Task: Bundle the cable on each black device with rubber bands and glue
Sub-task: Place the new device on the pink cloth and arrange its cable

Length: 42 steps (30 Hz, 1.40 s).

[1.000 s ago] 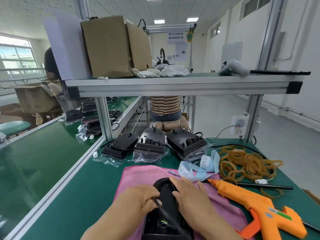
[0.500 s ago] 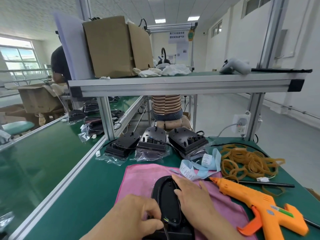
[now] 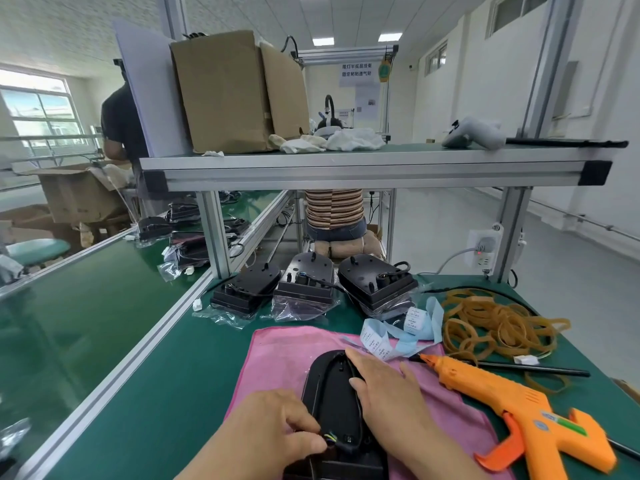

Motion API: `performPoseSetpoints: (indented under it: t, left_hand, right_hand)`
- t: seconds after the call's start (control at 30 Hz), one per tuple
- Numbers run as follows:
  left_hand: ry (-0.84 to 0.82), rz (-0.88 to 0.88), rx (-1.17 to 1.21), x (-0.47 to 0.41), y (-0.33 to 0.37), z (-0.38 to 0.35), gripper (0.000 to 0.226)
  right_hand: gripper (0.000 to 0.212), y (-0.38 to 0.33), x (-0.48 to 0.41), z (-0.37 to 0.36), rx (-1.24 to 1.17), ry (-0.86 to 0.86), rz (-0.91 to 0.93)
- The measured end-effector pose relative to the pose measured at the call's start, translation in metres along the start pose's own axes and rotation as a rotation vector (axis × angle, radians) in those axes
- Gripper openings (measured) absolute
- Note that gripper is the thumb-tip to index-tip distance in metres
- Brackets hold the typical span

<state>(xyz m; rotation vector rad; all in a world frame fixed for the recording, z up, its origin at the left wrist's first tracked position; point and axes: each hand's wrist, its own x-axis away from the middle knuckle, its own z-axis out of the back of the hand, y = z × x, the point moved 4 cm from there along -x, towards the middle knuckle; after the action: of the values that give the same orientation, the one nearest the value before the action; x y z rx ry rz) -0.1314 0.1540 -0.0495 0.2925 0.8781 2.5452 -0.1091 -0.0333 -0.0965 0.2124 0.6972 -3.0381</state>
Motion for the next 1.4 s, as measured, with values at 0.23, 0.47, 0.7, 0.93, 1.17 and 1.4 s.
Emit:
performPoseSetpoints:
  t: [0.23, 0.47, 0.7, 0.93, 1.17, 1.4]
  left_hand:
    - [-0.076, 0.03, -0.182, -0.011, 0.006, -0.003, 0.048]
    - [-0.224, -0.053, -0.373, -0.021, 0.02, 0.0, 0.076]
    - [-0.189, -0.042, -0.389, -0.024, 0.022, 0.001, 0.066]
    - [-0.112, 0.006, -0.253, -0.026, 0.013, 0.004, 0.041]
    - [-0.135, 0.026, -0.188, -0.024, 0.006, 0.002, 0.048]
    - [-0.165, 0.086, -0.186, -0.022, 0.003, 0.003, 0.062]
  right_hand:
    - [0.051, -0.002, 0.001, 0.0, -0.003, -0.009, -0.01]
    - [0.049, -0.013, 0.003, 0.012, 0.06, -0.069, 0.025]
    - [0.024, -0.066, 0.039, 0.048, 0.057, -0.221, 0.049]
    - [0.053, -0.086, 0.046, 0.019, 0.297, -0.435, 0.063]
    - [0.05, -0.09, 0.051, 0.036, 0.336, -0.543, 0.069]
    - [0.021, -0.062, 0.057, 0.071, 0.143, -0.617, 0.157]
